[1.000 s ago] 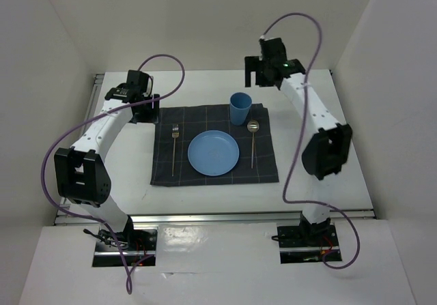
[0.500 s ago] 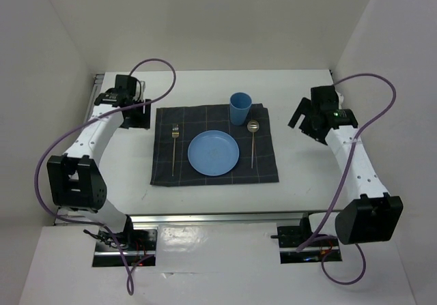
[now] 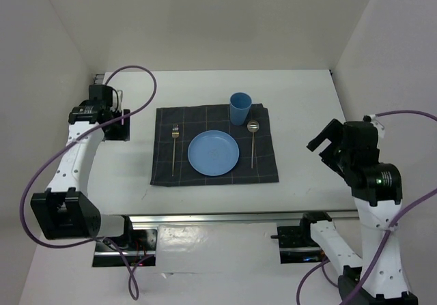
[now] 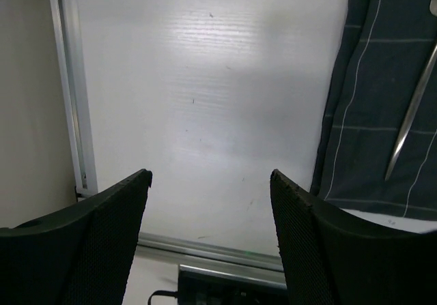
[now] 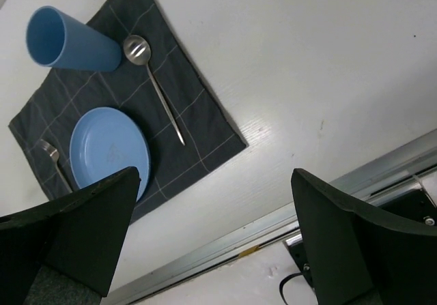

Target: Set the dinner table for one person

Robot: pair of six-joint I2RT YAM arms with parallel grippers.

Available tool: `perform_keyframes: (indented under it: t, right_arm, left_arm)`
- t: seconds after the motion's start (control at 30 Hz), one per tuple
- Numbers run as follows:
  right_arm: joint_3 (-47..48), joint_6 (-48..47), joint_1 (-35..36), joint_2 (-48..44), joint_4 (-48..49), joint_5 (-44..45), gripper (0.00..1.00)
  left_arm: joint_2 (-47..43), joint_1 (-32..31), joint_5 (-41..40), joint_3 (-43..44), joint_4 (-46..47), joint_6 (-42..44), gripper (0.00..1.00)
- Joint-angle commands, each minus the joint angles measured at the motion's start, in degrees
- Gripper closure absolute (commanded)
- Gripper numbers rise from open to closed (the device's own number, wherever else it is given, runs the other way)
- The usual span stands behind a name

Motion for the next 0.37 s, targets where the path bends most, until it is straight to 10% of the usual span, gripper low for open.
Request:
perform_keyframes:
  t: [0.0,0.33]
  right_arm:
    - [3.6,-0.4,0.0,-1.3,-4.7,-1.4,0.0]
    - [4.9,-1.1,0.0,-5.6,-4.7,-7.6,0.0]
  left_arm:
    - [-4.6,0.0,0.3,-0.9,-2.9,2.2,0.22]
    - [-11.7,0.0,0.3,-2.1,-6.5,4.7,0.22]
